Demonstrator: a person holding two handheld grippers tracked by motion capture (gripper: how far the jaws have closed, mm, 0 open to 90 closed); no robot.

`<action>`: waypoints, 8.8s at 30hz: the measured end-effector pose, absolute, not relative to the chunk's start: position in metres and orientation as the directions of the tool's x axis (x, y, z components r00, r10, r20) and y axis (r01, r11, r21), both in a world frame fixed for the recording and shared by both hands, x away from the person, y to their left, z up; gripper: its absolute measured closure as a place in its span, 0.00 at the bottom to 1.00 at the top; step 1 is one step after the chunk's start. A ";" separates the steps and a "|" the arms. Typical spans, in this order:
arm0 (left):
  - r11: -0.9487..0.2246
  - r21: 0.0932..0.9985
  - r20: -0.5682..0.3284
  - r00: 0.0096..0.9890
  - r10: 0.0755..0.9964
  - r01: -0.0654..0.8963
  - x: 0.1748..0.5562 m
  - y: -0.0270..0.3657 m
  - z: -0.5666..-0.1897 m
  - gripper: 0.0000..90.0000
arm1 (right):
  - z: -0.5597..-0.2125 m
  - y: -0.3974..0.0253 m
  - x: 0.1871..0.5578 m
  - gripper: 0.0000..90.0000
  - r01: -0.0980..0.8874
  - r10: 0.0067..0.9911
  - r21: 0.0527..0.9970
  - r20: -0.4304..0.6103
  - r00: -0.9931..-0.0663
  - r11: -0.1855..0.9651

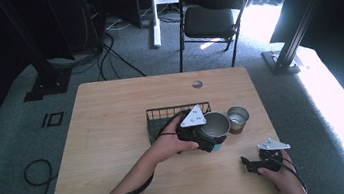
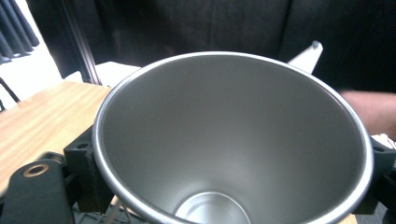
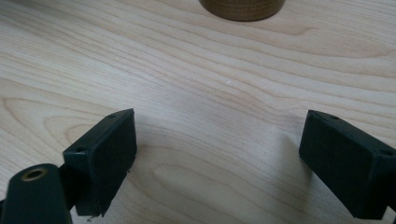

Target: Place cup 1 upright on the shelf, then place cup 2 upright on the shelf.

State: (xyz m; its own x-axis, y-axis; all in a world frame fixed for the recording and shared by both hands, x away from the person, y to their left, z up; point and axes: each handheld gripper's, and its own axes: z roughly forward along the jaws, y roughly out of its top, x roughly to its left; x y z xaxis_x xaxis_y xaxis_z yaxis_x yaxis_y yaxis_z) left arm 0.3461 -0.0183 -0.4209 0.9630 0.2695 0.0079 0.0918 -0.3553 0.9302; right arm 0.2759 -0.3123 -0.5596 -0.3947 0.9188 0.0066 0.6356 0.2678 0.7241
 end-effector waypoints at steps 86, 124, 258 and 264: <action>-0.240 0.935 -0.036 0.743 0.669 0.262 0.420 0.098 -0.470 0.15 | -0.560 -0.312 0.276 0.12 0.636 0.919 0.723 0.006 -0.395 0.269; -0.317 0.914 0.029 0.740 0.672 0.252 0.396 0.119 -0.467 0.03 | -0.560 -0.312 0.276 0.12 0.636 0.919 0.723 0.006 -0.395 0.269; -0.174 0.690 0.005 0.236 0.972 0.702 0.298 0.289 -0.558 0.03 | -0.560 -0.311 0.276 0.12 0.638 0.921 0.723 0.007 -0.389 0.264; -0.175 0.690 0.005 0.237 0.972 0.702 0.298 0.289 -0.558 0.03 | -0.559 -0.309 0.277 0.12 0.641 0.925 0.722 0.006 -0.379 0.258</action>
